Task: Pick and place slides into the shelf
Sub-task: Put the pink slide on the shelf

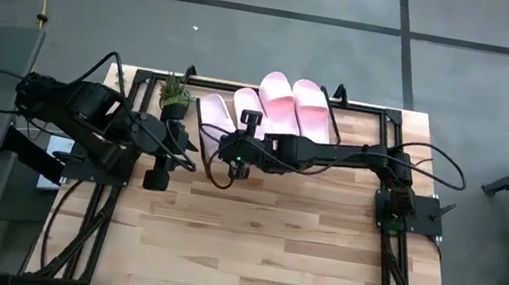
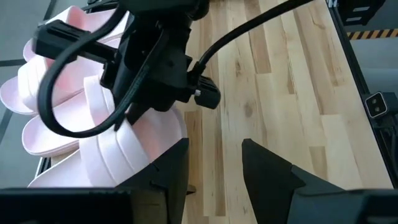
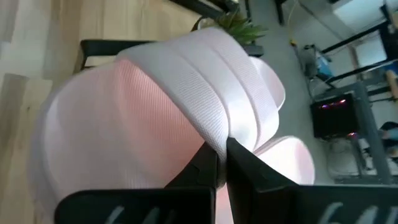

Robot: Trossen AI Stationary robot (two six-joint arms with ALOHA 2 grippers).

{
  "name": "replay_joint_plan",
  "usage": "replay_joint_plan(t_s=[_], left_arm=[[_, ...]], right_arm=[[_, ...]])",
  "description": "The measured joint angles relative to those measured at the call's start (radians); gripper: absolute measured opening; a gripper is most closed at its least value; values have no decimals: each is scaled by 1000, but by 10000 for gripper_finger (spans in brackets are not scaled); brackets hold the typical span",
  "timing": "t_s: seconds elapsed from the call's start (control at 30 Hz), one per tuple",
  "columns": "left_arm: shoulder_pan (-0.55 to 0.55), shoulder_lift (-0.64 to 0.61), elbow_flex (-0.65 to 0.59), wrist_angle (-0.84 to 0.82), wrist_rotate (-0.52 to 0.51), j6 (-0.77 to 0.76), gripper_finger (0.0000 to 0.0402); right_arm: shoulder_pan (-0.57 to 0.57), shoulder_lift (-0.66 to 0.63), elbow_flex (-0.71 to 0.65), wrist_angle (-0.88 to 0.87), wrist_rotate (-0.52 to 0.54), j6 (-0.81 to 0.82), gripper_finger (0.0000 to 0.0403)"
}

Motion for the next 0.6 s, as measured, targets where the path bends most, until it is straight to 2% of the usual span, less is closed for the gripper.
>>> replay_joint_plan(t_s=[0.23,0.47,0.6], left_arm=[[0,0,0,0,-1,0,129],[0,0,0,0,-1,0,129],[0,0,0,8,-1,-6,129]], right_arm=[[6,0,0,-58,-30,15,0],[1,0,0,-92,-122,33,0],[-3,0,0,-101,-133,39,0]])
